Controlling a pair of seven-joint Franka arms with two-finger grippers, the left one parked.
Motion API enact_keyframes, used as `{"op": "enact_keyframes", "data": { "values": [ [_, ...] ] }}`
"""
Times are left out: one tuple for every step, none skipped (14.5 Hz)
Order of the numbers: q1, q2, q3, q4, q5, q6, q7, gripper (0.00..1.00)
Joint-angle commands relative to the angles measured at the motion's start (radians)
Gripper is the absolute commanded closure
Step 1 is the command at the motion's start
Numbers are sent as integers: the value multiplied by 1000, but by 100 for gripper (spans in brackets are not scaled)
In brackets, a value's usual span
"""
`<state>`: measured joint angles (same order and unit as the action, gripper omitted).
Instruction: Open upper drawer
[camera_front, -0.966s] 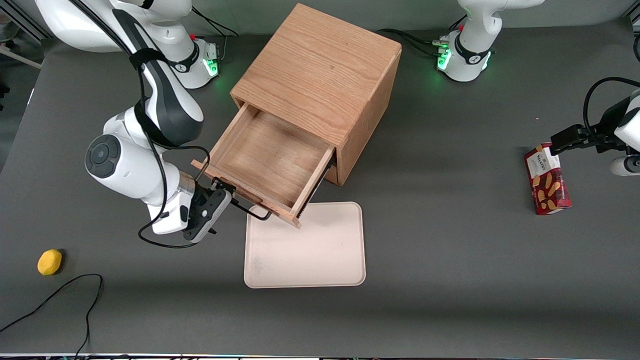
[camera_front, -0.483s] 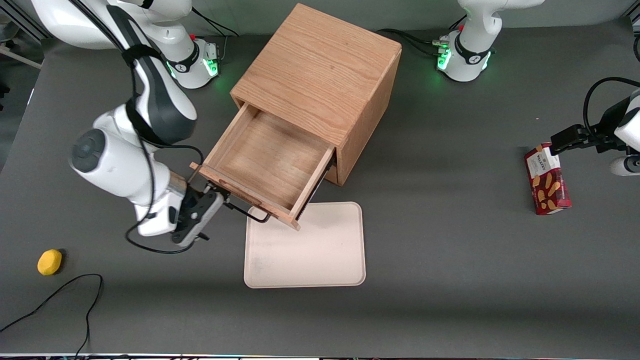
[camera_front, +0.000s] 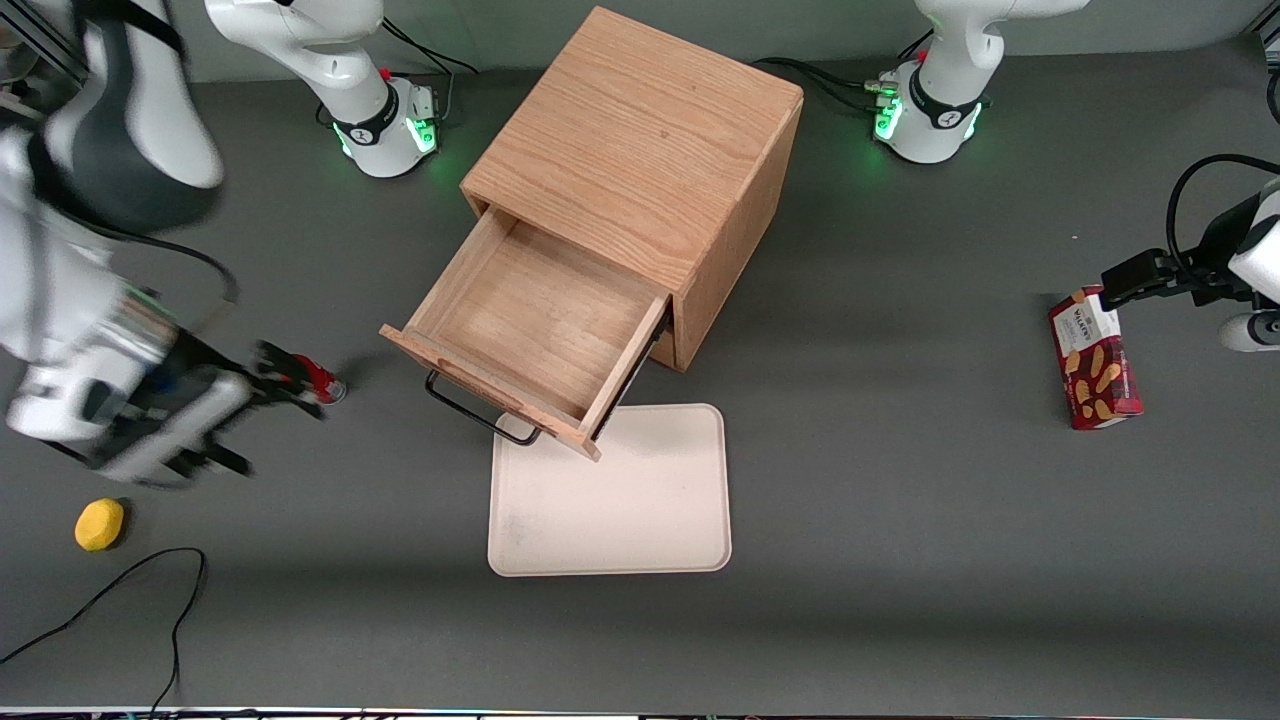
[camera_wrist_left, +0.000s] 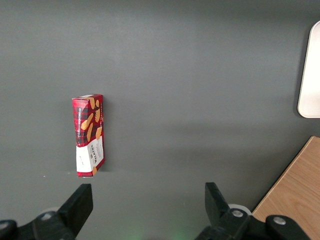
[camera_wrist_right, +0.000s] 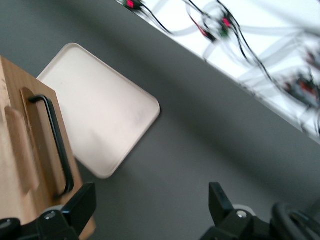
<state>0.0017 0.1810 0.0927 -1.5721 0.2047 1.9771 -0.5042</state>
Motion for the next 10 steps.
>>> {"op": "enact_keyframes", "data": {
  "values": [
    [-17,-119,-51,-65,-10,-137,258,0],
    [-26,-144,-70,-87,-54,-174,345,0],
    [-35,-167,-77,-117,-89,-193,419,0],
    [-37,-181,-79,-123,-126,-207,474,0],
    [-37,-192,-77,-123,-169,-254,525,0],
    [-37,-204,-77,-121,-188,-289,562,0],
    [-37,-215,-77,-118,-189,-300,569,0],
    [-37,-225,-77,-118,-191,-302,569,0],
    [-37,-229,-77,-117,-191,-302,566,0],
    [-37,-229,-76,-114,-191,-302,566,0]
  ]
}}
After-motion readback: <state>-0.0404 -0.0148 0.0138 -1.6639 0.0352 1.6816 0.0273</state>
